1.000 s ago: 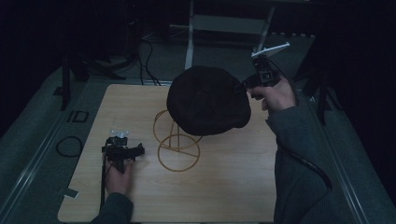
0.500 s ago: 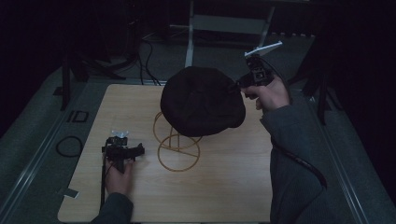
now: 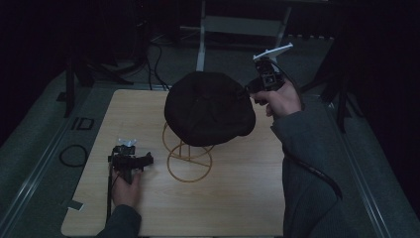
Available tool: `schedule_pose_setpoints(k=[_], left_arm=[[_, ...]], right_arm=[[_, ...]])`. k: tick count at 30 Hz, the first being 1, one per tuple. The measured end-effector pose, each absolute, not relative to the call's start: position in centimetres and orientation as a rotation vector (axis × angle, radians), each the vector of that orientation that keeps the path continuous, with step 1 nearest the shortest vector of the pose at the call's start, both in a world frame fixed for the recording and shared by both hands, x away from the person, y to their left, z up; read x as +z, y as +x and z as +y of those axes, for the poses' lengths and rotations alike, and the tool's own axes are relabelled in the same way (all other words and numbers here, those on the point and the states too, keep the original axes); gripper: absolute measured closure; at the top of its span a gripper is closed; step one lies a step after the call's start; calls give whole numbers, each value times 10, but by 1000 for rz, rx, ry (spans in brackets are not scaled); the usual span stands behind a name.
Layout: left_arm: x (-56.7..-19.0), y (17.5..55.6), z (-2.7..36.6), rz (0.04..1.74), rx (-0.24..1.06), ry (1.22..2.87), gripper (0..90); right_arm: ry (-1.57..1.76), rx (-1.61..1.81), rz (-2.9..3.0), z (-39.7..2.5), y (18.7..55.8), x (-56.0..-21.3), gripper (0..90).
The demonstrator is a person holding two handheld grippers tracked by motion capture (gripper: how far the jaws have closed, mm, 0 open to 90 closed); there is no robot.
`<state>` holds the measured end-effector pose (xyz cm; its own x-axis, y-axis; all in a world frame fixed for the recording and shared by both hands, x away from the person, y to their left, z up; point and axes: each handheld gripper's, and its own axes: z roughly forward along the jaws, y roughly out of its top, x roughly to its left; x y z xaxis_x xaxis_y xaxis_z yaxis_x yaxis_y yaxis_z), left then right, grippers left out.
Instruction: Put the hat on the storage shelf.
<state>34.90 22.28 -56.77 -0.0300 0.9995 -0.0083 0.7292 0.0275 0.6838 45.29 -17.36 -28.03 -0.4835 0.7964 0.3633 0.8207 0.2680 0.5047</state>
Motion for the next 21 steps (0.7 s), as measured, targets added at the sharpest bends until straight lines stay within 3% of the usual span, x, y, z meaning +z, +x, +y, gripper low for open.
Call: schedule_pose_setpoints(k=[21], left_arm=[[-568,349,223,1812,707,1753,12]], right_arm=[[-1525,-979,-2516,-145,453,-286,782]])
